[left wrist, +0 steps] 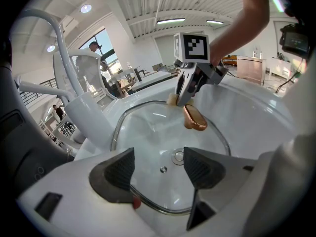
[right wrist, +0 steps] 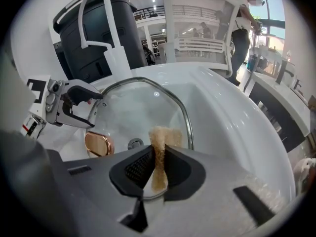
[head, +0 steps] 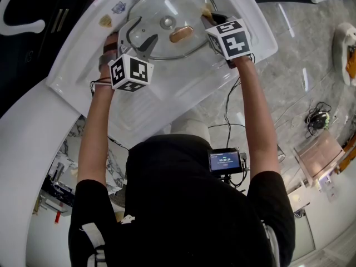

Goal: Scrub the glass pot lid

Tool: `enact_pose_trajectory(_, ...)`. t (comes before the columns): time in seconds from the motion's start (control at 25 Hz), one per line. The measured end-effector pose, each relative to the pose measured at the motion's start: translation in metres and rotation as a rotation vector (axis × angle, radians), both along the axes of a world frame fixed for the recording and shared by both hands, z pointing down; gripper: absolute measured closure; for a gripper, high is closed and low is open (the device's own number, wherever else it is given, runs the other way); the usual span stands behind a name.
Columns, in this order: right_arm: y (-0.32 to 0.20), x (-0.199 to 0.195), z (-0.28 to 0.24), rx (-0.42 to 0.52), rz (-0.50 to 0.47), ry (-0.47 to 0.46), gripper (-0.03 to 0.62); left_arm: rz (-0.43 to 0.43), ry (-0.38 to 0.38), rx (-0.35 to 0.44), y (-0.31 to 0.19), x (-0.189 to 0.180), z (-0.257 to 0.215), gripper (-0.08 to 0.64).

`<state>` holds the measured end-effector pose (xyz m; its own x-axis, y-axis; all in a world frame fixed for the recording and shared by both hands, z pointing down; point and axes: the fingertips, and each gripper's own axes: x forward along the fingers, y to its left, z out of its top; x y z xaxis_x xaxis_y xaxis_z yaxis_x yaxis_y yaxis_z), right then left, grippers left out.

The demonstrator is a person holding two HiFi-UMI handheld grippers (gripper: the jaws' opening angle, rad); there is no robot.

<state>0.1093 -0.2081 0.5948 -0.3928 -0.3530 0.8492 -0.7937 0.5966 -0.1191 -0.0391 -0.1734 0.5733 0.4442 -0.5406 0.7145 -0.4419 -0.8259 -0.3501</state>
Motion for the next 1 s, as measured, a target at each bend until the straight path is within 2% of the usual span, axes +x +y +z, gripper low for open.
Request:
enact_pose_trajectory(0.44, -0.003, -0.003, -0.003, 0.010, 0.000, -0.002, 0.561, 0.001, 0.002, 0.002, 0.000, 0.001, 0.000, 0.262)
enact_pose_trajectory(1.0, -0.016, -0.030, -0.019, 0.038, -0.033, -0.037, 0.561, 0.000, 0.006, 0.003, 0.000, 0.000, 0.000, 0.262)
